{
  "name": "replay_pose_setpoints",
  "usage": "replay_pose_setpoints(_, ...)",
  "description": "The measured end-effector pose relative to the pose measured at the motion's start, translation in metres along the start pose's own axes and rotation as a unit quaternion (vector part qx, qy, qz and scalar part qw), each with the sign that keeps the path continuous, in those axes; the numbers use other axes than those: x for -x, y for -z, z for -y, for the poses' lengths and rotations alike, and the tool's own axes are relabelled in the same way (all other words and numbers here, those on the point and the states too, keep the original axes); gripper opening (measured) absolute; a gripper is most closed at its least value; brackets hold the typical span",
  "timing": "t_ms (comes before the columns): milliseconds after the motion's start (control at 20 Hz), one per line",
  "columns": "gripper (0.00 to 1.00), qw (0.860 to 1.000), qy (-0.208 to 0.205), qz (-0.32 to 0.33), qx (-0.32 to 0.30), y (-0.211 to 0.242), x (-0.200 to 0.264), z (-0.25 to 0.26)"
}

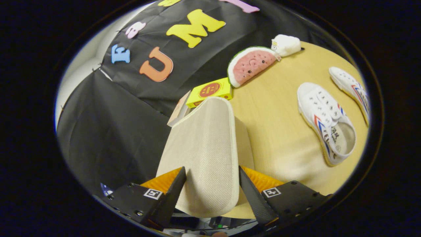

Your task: Open the storage box then place both shoes into the box .Put the left shoe in first, then the right shoe, with the right side of both shoes facing outward in a uniform manner.

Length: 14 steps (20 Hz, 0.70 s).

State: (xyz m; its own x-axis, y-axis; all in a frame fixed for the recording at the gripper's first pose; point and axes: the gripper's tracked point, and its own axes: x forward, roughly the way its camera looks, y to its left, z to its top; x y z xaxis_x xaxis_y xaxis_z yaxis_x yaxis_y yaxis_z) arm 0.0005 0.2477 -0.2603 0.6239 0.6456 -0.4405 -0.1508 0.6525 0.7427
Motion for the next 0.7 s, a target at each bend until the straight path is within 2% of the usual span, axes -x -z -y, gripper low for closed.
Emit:
replay_pose_setpoints(50,0.94,1.0,0.0,0.001,-0.001,-0.003,0.005,0.0)
replay_pose_setpoints(100,0.86,1.0,0.006,0.002,0.007,-0.007,0.006,0.0)
replay_pose_setpoints(150,0.85,1.0,0.01,0.008,0.016,-0.011,0.012,0.0)
replay_pose_setpoints(400,0.18,0.998,0.024,0.051,0.008,-0.04,0.035,-0.003)
replay_pose_setpoints(500,0.0,0.998,0.032,0.044,0.022,-0.041,0.039,-0.01)
replay_pose_setpoints(700,0.0,0.995,0.039,0.053,0.078,-0.049,0.055,-0.05)
